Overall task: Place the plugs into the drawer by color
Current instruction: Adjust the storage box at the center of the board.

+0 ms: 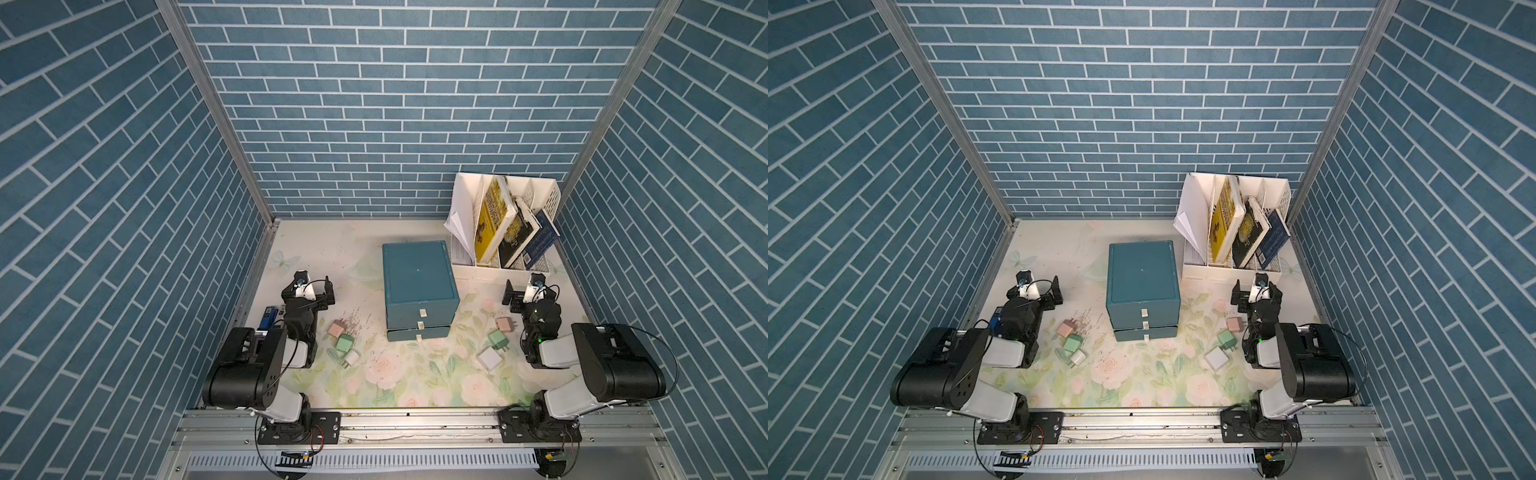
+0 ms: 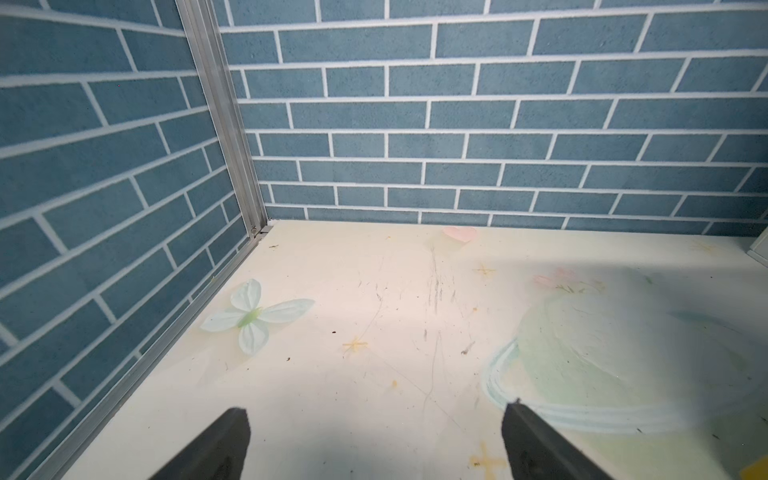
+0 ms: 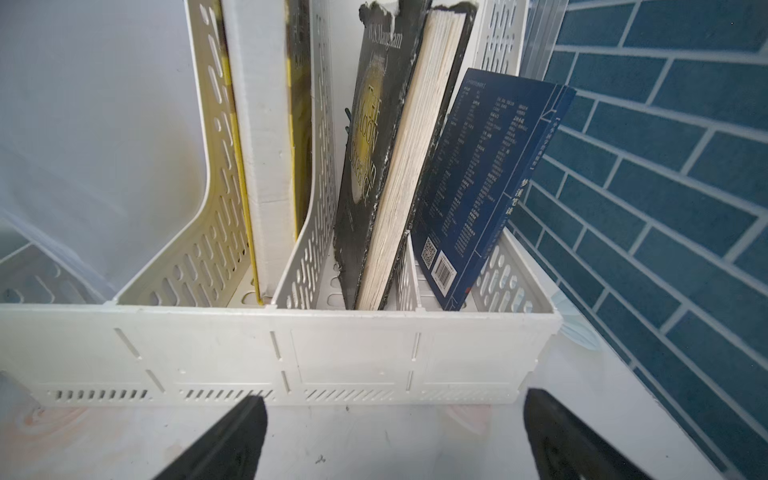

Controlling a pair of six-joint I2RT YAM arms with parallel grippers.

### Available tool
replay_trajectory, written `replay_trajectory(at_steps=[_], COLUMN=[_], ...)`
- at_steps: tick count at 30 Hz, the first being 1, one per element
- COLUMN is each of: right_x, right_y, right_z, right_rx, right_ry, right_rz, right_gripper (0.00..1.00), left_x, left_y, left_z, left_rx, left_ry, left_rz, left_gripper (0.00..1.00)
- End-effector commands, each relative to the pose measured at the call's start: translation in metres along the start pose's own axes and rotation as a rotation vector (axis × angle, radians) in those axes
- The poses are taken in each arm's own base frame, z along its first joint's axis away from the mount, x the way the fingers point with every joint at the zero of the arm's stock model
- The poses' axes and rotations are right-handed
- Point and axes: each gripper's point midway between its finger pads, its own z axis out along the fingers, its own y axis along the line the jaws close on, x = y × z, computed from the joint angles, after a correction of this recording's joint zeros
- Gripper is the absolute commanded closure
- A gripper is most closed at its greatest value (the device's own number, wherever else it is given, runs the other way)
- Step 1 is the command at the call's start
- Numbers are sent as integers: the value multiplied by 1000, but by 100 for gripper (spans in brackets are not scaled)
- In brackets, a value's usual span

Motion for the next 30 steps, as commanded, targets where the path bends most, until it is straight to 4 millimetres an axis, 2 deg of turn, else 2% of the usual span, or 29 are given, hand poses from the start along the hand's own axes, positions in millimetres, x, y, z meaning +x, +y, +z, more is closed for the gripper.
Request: replay_trajectory(at_steps=[1,24,26,27,29,30], right_x=[-9,-11,-23,-29,-61,-73], right_y=[1,1,-12,-22,-33,-27], right_z=[1,1,6,12,26,30], right_rx=[-4,-4,105,177,254,224], right_ry=[-32,-36,-3,68,148,215], right_rz=[-21,-19,-13,-5,79,114], right_gripper=[0,0,0,0,0,0], left_x=[-4,-3,-6,-9,-30,-48], left_y=[1,1,3,9,23,29], left_z=[2,2,3,12,46,57], left_rx=[-2,-1,-11,-57,-158,-201], left_ry=[-11,-5,-11,38,171,200], left_rz=[3,2,-3,-10,-12,-27], left_gripper=[0,0,0,0,0,0])
